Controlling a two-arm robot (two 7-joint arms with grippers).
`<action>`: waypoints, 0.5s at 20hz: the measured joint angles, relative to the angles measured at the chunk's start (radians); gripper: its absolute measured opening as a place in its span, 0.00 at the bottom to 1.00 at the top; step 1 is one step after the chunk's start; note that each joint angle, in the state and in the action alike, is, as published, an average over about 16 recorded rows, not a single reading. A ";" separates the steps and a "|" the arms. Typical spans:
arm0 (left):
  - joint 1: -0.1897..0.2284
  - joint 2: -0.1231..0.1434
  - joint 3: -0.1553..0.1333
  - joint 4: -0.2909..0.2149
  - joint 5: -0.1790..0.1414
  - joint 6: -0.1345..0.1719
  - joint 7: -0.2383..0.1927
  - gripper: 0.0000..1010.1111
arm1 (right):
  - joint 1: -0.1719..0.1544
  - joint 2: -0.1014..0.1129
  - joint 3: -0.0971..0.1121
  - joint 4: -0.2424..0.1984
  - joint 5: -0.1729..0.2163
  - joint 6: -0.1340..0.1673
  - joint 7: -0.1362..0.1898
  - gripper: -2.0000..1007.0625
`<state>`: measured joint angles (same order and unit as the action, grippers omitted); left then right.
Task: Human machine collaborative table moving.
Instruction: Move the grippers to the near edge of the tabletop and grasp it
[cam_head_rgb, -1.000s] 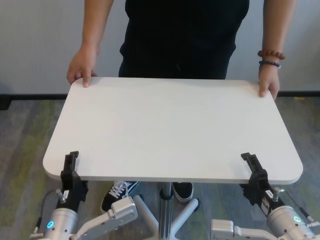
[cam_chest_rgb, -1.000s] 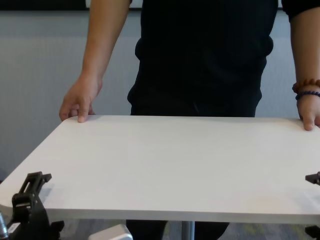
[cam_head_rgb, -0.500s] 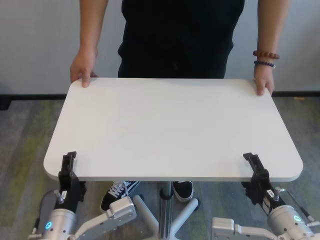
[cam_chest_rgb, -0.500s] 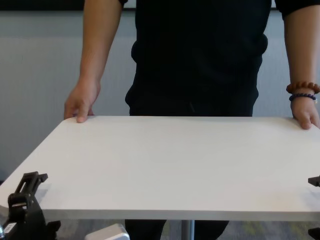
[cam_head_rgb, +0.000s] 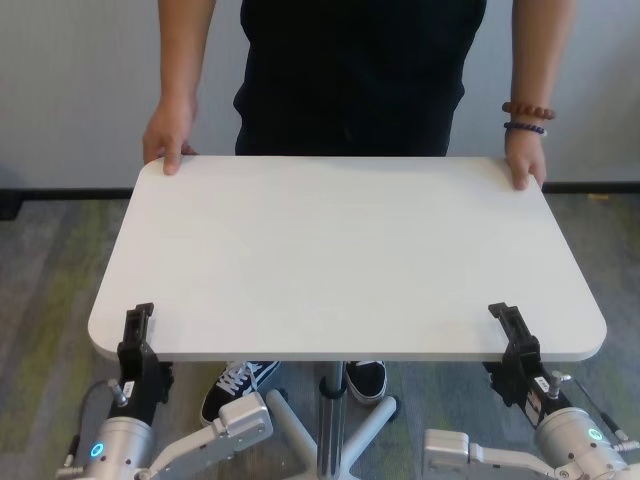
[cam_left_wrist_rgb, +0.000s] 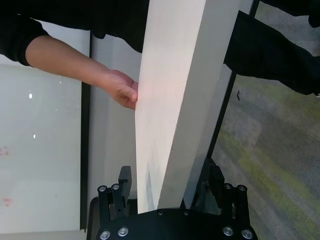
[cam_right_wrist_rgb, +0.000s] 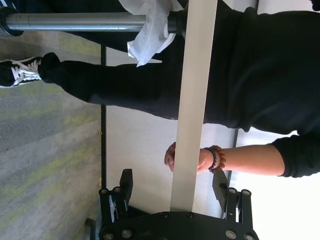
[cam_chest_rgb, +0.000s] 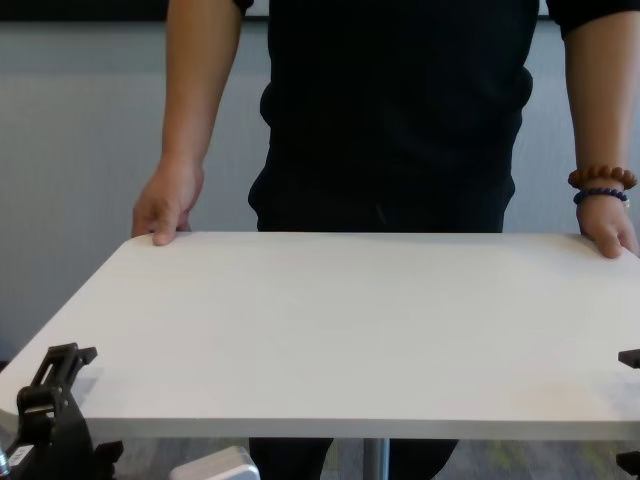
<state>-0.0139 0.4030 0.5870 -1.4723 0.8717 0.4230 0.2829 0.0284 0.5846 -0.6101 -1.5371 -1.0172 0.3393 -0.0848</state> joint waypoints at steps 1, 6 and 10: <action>0.000 0.000 0.000 0.000 0.000 0.000 0.000 0.99 | 0.000 -0.001 0.001 0.000 0.000 0.000 0.000 0.99; 0.000 0.000 0.001 0.000 -0.001 0.001 0.002 0.99 | -0.001 -0.003 0.004 0.001 0.001 -0.001 0.000 0.99; -0.001 0.000 0.002 0.000 -0.001 0.002 0.002 0.99 | -0.001 -0.005 0.007 0.002 -0.002 -0.001 -0.001 0.99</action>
<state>-0.0147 0.4033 0.5885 -1.4723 0.8709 0.4247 0.2853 0.0275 0.5794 -0.6032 -1.5349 -1.0189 0.3382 -0.0859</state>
